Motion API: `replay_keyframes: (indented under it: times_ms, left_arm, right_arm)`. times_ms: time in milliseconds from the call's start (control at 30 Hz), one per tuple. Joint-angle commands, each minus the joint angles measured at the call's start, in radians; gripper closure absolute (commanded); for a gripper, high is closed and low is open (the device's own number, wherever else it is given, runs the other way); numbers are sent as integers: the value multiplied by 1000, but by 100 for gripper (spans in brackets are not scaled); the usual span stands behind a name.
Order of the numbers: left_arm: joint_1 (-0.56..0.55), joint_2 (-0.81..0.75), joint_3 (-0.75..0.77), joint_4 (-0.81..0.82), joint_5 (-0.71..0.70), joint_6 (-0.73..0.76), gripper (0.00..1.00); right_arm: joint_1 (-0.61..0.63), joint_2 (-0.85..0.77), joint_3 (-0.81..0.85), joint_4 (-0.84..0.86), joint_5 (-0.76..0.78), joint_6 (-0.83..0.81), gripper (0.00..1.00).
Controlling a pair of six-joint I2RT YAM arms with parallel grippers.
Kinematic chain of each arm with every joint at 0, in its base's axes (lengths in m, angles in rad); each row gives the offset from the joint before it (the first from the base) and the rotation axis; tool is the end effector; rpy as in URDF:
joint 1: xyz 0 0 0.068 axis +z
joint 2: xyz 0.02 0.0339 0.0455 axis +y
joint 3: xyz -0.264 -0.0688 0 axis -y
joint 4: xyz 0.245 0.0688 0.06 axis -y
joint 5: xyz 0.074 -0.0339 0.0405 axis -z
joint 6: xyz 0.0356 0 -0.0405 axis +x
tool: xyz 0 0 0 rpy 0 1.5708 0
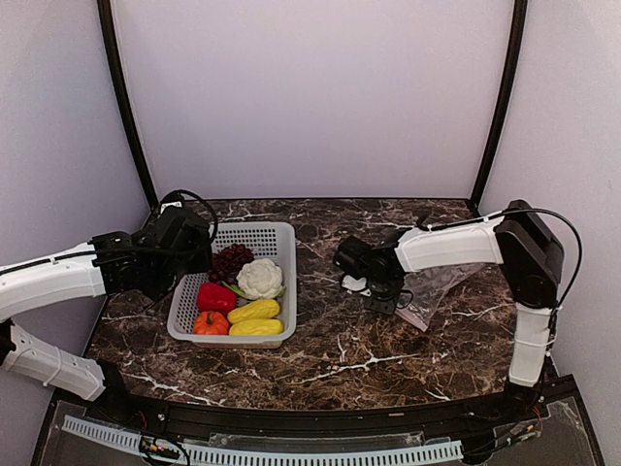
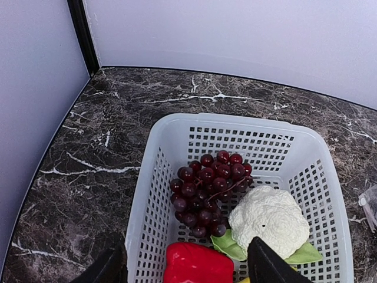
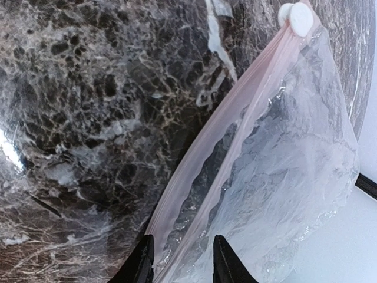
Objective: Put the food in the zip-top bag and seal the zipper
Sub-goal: Pick up the zipper food storage bag from the center of the board.
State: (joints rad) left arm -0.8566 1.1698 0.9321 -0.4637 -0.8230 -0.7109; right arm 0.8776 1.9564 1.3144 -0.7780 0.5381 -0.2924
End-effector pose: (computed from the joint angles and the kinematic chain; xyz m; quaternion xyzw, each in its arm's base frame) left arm 0.1797 -0.1674 0.2938 -0.1075 0.8413 -0.0155 0.5295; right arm 0.2486 0.2708 0.1561 -0.5141 0.8125 -0.2328 0.1460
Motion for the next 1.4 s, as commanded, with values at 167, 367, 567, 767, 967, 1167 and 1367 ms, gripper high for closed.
replay_keyframes:
  times_ms: [167,367,567,767,967,1167,1367]
  left_arm:
    - [-4,12,-28,21,8,3,31]
    - [-3,34,-21,30,27,4,30]
    - [-4,28,-21,24,27,0,31]
    - [-4,23,-30,28,22,-5,30]
    - [-3,32,-20,63,29,19,30]
    - [-3,45,-45,296,187,110,25]
    - [-10,174,25,567,490,112,26]
  right_arm:
    - [-29,-72,-51,28,36,-28,62]
    - [-40,-48,-95,90,97,-67,64]
    - [-45,-39,-131,197,261,-181,70]
    - [-91,-39,-142,254,322,-244,93]
    - [-181,-139,-18,230,255,-265,100]
    - [-230,-241,174,123,12,-176,100]
    - [-252,-308,197,152,-262,-76,100]
